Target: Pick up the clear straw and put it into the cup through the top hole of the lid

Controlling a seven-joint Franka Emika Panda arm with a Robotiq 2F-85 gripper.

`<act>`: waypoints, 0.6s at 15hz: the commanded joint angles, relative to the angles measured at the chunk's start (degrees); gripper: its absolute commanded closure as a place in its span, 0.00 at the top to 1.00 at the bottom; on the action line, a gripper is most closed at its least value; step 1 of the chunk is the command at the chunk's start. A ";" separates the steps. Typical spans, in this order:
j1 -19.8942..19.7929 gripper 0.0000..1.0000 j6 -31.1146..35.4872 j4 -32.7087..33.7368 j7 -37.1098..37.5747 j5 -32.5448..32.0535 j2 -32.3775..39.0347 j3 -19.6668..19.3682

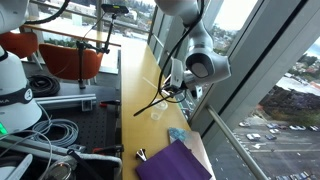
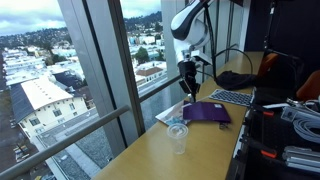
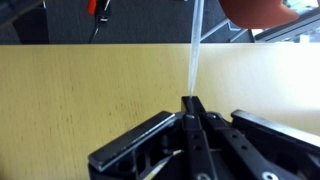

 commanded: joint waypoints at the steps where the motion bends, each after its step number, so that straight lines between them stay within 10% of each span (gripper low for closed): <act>1: -2.65 0.00 -7.51 7.89 0.42 3.28 6.57 0.99; 9: -3.95 0.00 -14.60 17.28 1.39 6.60 17.05 1.40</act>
